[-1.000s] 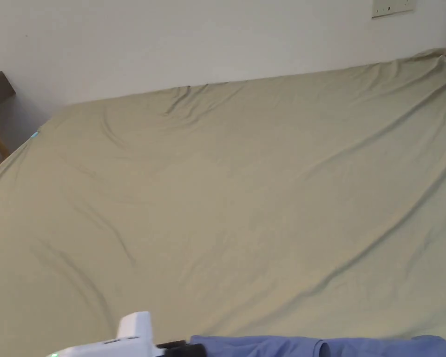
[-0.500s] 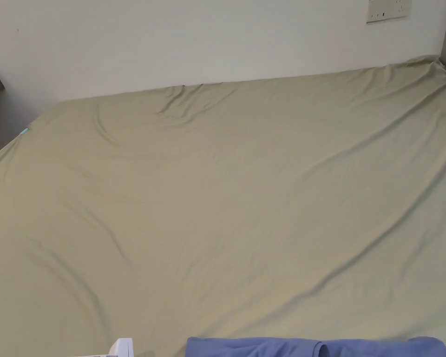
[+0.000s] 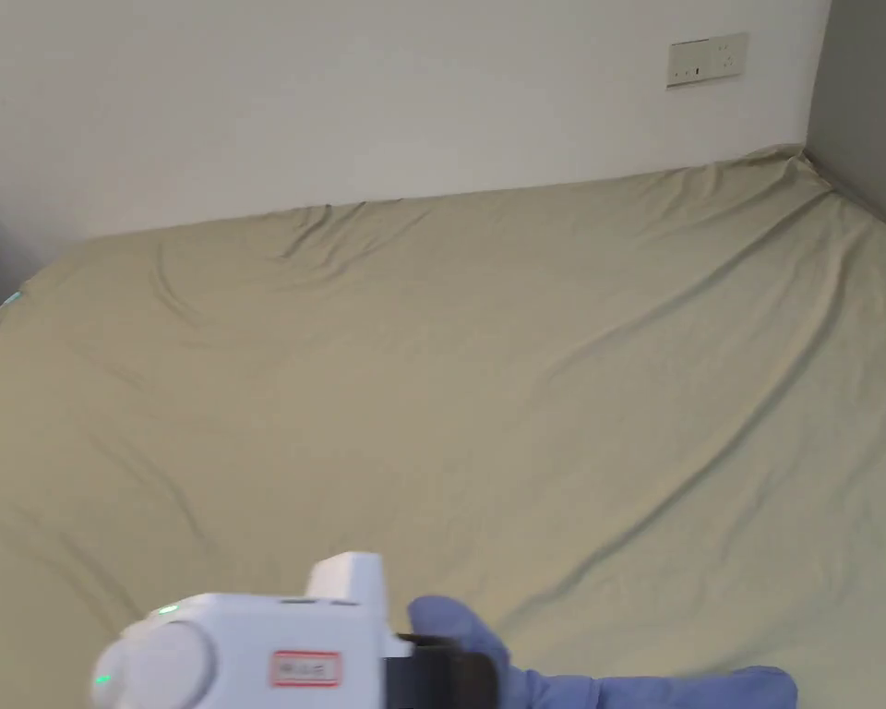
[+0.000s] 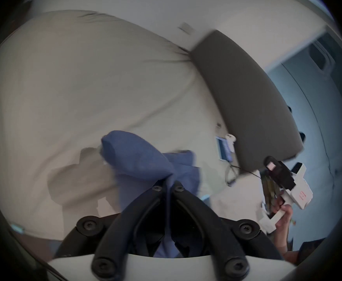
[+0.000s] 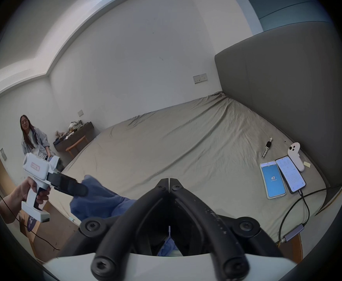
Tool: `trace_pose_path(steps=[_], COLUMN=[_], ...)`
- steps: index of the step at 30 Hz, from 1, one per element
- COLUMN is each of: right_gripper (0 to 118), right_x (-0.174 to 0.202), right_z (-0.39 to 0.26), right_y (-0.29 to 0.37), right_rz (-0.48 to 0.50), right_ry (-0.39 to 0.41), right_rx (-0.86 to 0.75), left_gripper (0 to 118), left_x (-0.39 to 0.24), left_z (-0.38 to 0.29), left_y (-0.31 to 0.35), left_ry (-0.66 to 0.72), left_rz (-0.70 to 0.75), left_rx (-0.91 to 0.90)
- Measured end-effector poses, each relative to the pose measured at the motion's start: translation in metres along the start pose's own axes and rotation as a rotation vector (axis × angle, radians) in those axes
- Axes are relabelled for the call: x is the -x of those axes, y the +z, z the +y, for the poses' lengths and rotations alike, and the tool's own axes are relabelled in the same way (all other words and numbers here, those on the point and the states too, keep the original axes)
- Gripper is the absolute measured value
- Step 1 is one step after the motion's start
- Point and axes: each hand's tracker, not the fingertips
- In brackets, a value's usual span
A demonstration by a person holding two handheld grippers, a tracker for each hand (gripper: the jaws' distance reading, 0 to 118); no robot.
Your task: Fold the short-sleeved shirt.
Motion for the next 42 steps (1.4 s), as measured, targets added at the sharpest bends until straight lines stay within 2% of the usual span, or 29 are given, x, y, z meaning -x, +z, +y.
trace_pose_path(steps=[3, 7, 10, 11, 12, 13, 14, 15, 16, 17, 18, 19, 20, 21, 22, 24, 26, 27, 28, 29, 30, 33, 35, 37, 39, 41, 42], right_gripper=[1, 1, 1, 1, 1, 1, 1, 1, 1, 1, 1, 0, 0, 1, 1, 0, 1, 1, 0, 0, 0, 0, 0, 0, 0, 0, 0], right_x=[-0.009, -0.023, -0.032, -0.036, -0.039, -0.042, -0.045, -0.048, -0.051, -0.053, -0.056, -0.059, -0.063, -0.064, -0.066, -0.069, -0.071, -0.073, -0.075, -0.077, -0.078, -0.078, -0.071, -0.064, -0.061, -0.068, -0.067], right_z=[-0.002, -0.007, -0.012, -0.013, -0.014, -0.015, -0.016, -0.018, -0.019, -0.021, -0.022, -0.023, -0.024, -0.026, -0.027, -0.03, -0.034, -0.036, -0.038, -0.041, -0.043, -0.048, -0.05, -0.057, -0.066, -0.084, -0.092], right_y=[0.016, 0.038, 0.047, 0.048, 0.049, 0.049, 0.048, 0.048, 0.048, 0.048, 0.047, 0.046, 0.046, 0.045, 0.045, 0.048, 0.052, 0.054, 0.054, 0.052, 0.049, 0.024, -0.013, -0.061, -0.122, -0.189, -0.213], right_rz=[-0.019, -0.047, -0.086, -0.094, -0.1, -0.103, -0.107, -0.112, -0.112, -0.115, -0.121, -0.121, -0.119, -0.122, -0.127, -0.143, -0.156, -0.163, -0.166, -0.167, -0.17, -0.129, -0.018, 0.138, 0.302, 0.506, 0.519], right_ry=[-0.009, -0.033, -0.043, -0.049, -0.057, -0.063, -0.069, -0.073, -0.075, -0.08, -0.09, -0.104, -0.113, -0.119, -0.125, -0.127, -0.13, -0.14, -0.152, -0.158, -0.164, -0.172, -0.169, -0.133, -0.196, -0.301, -0.319], right_rx=[-0.022, -0.035, -0.039, -0.038, -0.036, -0.032, -0.028, -0.027, -0.027, -0.028, -0.03, -0.027, -0.024, -0.023, -0.019, -0.004, 0.002, 0.007, 0.015, 0.026, 0.04, 0.102, 0.185, 0.255, 0.379, 0.542, 0.618], left_gripper=[3, 3, 3, 9, 46, 89, 118, 115, 115, 116, 111, 95, 61, 4, 3, 2, 0, 0, 0, 0, 0, 0, 0, 0, 0, 0, 0], left_x=[-0.055, -0.084, -0.081, -0.073, -0.066, -0.057, -0.051, -0.047, -0.046, -0.041, -0.039, -0.037, -0.026, -0.024, -0.026, -0.036, -0.039, -0.039, -0.037, -0.039, -0.043, -0.058, -0.05, -0.025, 0.004, 0.037, 0.05], left_z=[0.0, -0.003, -0.012, -0.014, -0.014, -0.016, -0.017, -0.021, -0.015, -0.014, -0.013, -0.012, -0.014, -0.016, -0.02, -0.038, -0.049, -0.053, -0.052, -0.051, -0.05, -0.041, -0.031, -0.025, -0.024, -0.027, -0.03], left_y=[-0.072, -0.171, -0.211, -0.216, -0.215, -0.209, -0.204, -0.191, -0.179, -0.171, -0.168, -0.171, -0.188, -0.202, -0.219, -0.258, -0.293, -0.3, -0.297, -0.297, -0.293, -0.243, -0.188, -0.129, -0.081, -0.039, -0.022], left_ry=[-0.061, -0.144, -0.126, -0.067, -0.024, 0.038, 0.043, 0.036, 0.05, 0.04, 0.048, 0.059, 0.068, 0.061, 0.046, 0.012, 0.0, 0.029, 0.121, 0.199, 0.204, 0.033, -0.05, -0.035, 0.018, 0.077, 0.096], left_rz=[-0.104, -0.07, -0.049, -0.063, -0.098, -0.131, -0.125, -0.118, -0.176, -0.155, -0.127, -0.115, -0.116, -0.154, -0.176, -0.094, -0.074, -0.096, -0.212, -0.241, -0.295, -0.342, -0.299, -0.243, -0.164, -0.065, -0.014], left_rx=[0.106, 0.211, 0.262, 0.293, 0.318, 0.304, 0.3, 0.286, 0.22, 0.199, 0.184, 0.204, 0.229, 0.265, 0.275, 0.272, 0.341, 0.33, 0.278, 0.303, 0.321, 0.243, 0.128, 0.019, -0.061, -0.115, -0.131])
